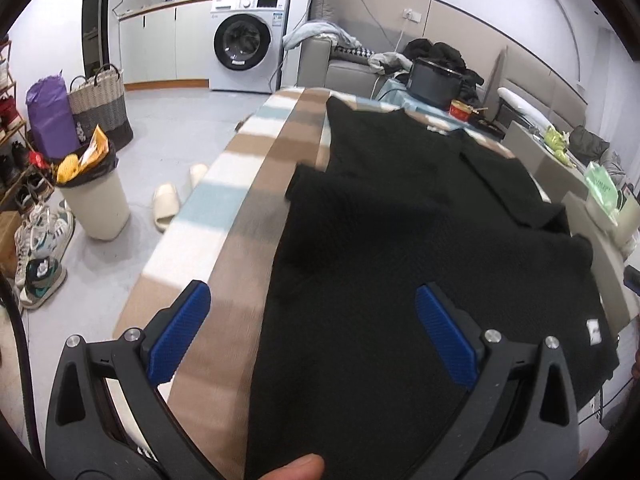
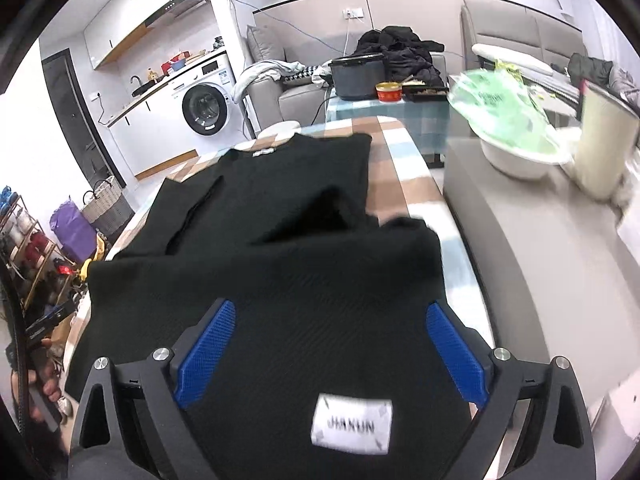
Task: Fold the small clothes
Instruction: 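Move both grippers to the sweater hem beside the JIAXUN label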
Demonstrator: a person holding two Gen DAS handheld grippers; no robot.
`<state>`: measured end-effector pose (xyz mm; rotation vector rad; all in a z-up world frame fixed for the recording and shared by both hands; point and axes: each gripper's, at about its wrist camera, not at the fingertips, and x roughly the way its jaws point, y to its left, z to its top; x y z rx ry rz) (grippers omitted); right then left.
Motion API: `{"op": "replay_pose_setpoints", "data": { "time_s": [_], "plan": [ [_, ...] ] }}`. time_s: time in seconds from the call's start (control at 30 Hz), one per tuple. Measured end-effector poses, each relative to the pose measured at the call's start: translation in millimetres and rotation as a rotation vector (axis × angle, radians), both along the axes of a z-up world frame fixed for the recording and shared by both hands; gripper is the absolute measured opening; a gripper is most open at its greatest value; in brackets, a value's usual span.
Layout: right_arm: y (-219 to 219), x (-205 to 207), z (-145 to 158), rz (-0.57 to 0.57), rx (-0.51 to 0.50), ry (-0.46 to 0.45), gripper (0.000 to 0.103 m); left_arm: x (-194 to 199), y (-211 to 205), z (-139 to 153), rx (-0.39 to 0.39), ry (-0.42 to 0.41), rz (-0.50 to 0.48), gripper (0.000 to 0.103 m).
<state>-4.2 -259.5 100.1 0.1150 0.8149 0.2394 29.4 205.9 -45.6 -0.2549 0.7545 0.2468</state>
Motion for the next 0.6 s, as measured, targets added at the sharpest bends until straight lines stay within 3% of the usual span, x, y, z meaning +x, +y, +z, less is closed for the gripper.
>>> {"op": "replay_pose_setpoints", "data": {
  "time_s": [0.23, 0.37, 0.6],
  "plan": [
    [-18, -42, -21, 0.057, 0.056, 0.041, 0.098, -31, -7, -24, -0.011, 0.044, -0.014, 0.102],
    [-23, -43, -34, 0.052, 0.035, 0.1, 0.076, -33, -11, -32, 0.007, 0.068, -0.039, 0.102],
    [-29, -37, -46, -0.02, -0.085, 0.111, 0.076, -23, -8, -41, 0.002, 0.11, -0.057, 0.101]
  ]
}}
